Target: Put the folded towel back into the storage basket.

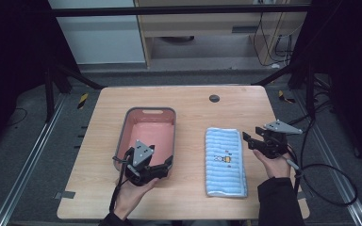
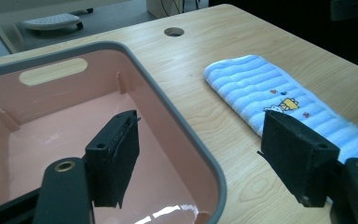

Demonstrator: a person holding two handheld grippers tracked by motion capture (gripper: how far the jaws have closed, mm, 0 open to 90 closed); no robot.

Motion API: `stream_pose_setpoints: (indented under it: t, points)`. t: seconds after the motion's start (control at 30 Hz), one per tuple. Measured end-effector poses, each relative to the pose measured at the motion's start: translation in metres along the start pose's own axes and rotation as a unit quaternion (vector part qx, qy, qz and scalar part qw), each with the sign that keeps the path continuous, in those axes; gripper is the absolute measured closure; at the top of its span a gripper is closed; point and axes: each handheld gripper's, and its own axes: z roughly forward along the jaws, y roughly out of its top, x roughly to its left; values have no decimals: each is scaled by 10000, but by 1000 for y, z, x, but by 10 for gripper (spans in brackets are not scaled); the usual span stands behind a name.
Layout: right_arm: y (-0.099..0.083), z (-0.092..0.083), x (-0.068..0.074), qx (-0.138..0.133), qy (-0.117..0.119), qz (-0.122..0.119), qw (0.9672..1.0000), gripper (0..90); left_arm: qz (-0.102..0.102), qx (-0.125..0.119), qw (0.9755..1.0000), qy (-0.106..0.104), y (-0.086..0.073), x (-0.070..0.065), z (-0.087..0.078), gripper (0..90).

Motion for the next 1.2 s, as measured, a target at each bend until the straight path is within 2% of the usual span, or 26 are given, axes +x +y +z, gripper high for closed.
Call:
stream_pose_setpoints:
  t: [0.43,0.7,1.07,1.2]
  points:
    - [4,17,-1,91,18,36,10000,417,13,116,9996,-258,2,-27,24,286]
    - [6,31,-2,212,113,43,9997,405,59,229,9988,-433,-1,-47,42,300]
    - [5,43,-10,268,67,41,9996,401,71,342,9978,-555,-10,-63,60,316]
    - [4,47,-10,324,67,34,9994,402,9,417,9974,-580,-14,-66,68,320]
